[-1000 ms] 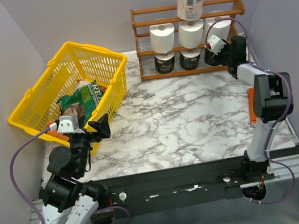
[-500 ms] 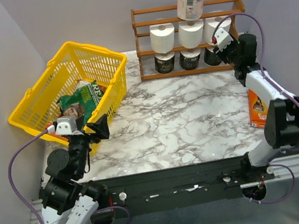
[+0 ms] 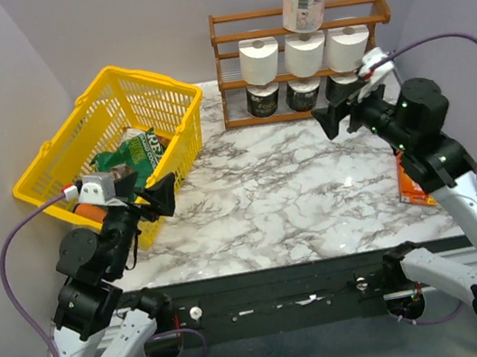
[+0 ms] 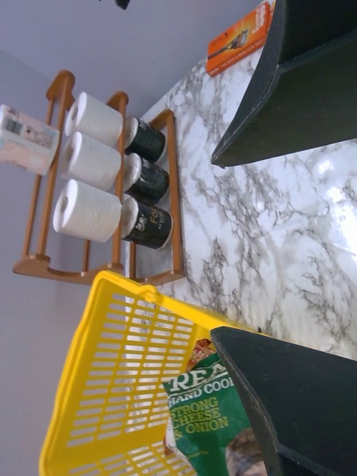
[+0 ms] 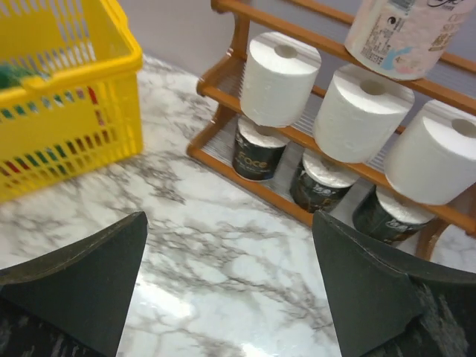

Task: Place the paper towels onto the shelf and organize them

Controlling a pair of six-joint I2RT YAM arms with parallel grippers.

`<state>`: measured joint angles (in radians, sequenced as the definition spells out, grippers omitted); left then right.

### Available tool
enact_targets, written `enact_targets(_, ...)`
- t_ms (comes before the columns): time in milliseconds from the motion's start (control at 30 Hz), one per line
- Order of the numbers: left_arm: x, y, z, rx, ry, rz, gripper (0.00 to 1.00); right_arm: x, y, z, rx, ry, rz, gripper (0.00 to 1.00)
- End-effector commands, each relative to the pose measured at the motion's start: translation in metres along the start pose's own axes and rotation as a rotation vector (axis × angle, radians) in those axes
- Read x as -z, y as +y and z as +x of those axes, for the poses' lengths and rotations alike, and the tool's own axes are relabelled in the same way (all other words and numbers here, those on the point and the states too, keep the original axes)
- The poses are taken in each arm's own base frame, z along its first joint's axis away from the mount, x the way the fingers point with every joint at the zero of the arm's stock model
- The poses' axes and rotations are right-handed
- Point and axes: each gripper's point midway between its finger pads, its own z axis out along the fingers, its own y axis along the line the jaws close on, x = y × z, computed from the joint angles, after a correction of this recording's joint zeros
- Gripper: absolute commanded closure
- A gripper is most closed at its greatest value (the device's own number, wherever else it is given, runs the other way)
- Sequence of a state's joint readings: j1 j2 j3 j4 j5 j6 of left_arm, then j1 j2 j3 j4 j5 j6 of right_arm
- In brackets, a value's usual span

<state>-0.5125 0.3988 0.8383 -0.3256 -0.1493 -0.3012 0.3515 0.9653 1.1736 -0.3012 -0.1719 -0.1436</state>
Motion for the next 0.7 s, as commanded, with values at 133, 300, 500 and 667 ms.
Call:
enact_targets(133, -0.001, -0.023, -0.008, 0.031, 0.09, 0.082, 0.01, 0.069, 0.042, 0.018, -0.554, 0.041, -0.024, 0.0)
enact_targets(300, -0.006, -0.025, 0.004, 0.065, 0.138, 0.084, 0.01, 0.089, 0.049, 0.037, -0.582, 0.017, -0.027, 0.0)
enact_targets(500, -0.011, -0.026, 0.014, 0.092, 0.165, 0.083, 0.01, 0.101, 0.047, 0.026, -0.538, -0.026, -0.022, 0.0)
enact_targets(667, -0.01, -0.026, 0.015, 0.097, 0.164, 0.083, 0.01, 0.102, 0.046, 0.021, -0.524, -0.038, -0.025, 0.0)
